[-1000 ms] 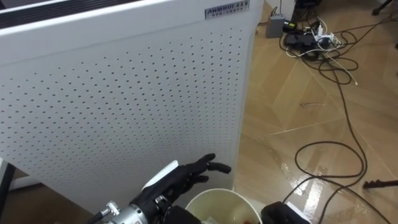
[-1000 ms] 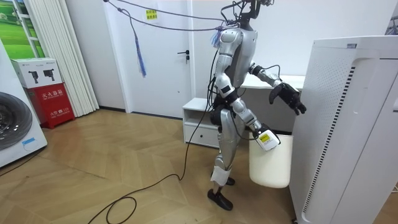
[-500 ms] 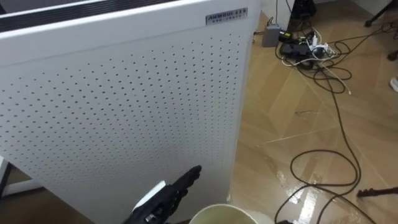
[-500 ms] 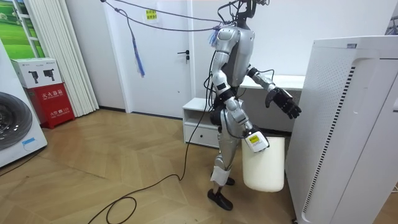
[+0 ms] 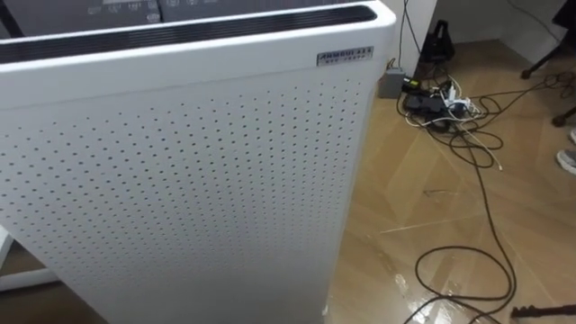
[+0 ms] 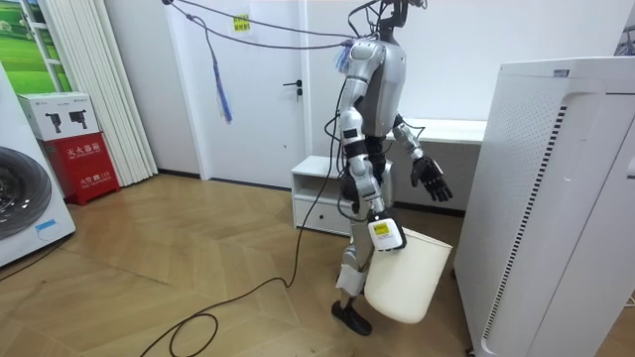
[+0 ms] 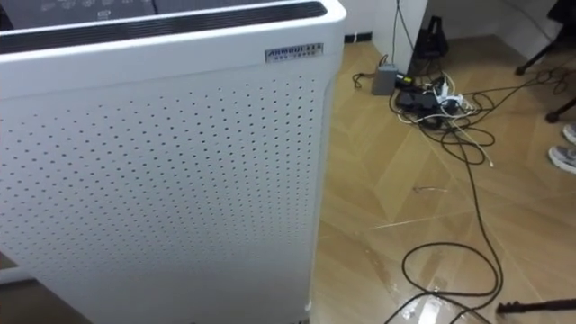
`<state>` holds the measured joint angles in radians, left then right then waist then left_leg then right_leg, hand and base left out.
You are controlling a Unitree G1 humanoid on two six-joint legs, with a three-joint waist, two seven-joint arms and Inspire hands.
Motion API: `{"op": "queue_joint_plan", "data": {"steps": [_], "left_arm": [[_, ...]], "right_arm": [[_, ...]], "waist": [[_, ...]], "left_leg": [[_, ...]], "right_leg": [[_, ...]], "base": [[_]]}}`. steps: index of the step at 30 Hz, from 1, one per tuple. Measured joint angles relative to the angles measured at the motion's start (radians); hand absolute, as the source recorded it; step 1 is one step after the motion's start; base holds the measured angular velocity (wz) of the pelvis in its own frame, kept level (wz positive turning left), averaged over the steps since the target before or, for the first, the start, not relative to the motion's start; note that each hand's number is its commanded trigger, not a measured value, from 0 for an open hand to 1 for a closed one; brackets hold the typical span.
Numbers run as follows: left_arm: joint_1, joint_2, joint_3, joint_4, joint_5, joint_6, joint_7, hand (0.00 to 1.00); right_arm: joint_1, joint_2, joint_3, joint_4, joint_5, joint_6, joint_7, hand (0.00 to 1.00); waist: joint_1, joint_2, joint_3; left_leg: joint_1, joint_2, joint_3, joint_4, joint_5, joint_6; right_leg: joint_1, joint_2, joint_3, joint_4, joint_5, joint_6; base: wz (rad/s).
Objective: Pick garbage
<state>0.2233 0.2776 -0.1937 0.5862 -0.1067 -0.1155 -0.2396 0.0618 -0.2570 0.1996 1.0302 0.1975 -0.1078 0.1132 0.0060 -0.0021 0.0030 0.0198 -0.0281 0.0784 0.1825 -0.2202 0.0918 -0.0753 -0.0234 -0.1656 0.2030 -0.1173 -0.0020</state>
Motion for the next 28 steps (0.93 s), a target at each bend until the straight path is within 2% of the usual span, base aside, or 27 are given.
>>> {"op": "queue_joint_plan", "data": {"steps": [3,4,7,10,15,16,20,28], "left_arm": [[0.021,-0.008,0.003,0.076,0.0,-0.017,0.021,0.0],[0.017,-0.019,0.013,0.142,0.0,-0.017,0.028,0.0],[0.031,-0.043,0.072,0.251,-0.001,-0.016,0.044,0.0],[0.037,-0.054,0.099,0.348,-0.044,-0.019,0.072,0.0],[0.03,-0.101,0.191,0.457,-0.114,-0.018,0.103,0.0],[0.03,-0.107,0.215,0.484,-0.134,-0.009,0.104,0.0],[0.025,-0.114,0.3,0.571,-0.175,0.029,0.117,0.0],[0.029,-0.125,0.326,0.663,-0.217,0.09,0.165,0.0]], "right_arm": [[0.007,0.012,-0.011,0.045,0.04,-0.002,0.0,1.0],[0.008,0.019,-0.028,0.063,0.042,-0.001,0.0,1.0],[0.02,0.031,-0.062,0.078,0.054,-0.001,0.0,1.0],[0.016,0.038,-0.086,0.115,0.067,-0.001,-0.001,1.0],[0.022,0.067,-0.149,0.15,0.074,0.004,-0.016,1.0],[0.03,0.07,-0.159,0.149,0.074,0.013,-0.016,1.0],[0.04,0.082,-0.224,0.176,0.081,0.026,-0.015,1.0],[0.038,0.108,-0.297,0.221,0.093,0.044,-0.036,1.0]], "waist": [[0.002,-0.006,-0.0009],[0.002,-0.005,-0.002],[0.001,-0.007,-0.0025],[0.002,-0.006,-0.0027],[0.004,-0.011,-0.0009],[0.004,-0.011,-0.005],[0.011,-0.012,-0.004],[0.02,-0.013,-0.0028]], "left_leg": [[0.016,0.0,-0.002,-0.009,-0.001,0.0],[0.027,0.0,-0.002,-0.015,-0.001,0.0],[0.044,0.002,-0.004,-0.018,-0.002,-0.002],[0.046,0.003,-0.005,-0.019,-0.002,-0.003],[0.064,0.002,-0.009,-0.03,-0.002,-0.003],[0.069,0.003,-0.009,-0.031,-0.002,-0.003],[0.094,0.006,-0.001,-0.042,-0.003,-0.004],[0.098,0.007,0.001,-0.045,-0.004,-0.005]], "right_leg": [[0.019,0.001,-0.002,-0.004,0.001,0.002],[0.029,0.003,0.0,-0.007,0.002,0.003],[0.049,0.007,-0.002,-0.018,0.002,0.003],[0.051,0.008,-0.001,-0.019,0.002,0.003],[0.068,0.009,0.0,-0.025,0.002,0.003],[0.076,0.01,0.0,-0.033,0.002,0.003],[0.095,0.016,0.015,-0.039,0.002,0.003],[0.096,0.018,0.016,-0.039,0.002,0.003]], "base": [[0.02],[0.0],[0.0],[0.01],[0.01],[0.0],[-0.04],[-0.03]]}}
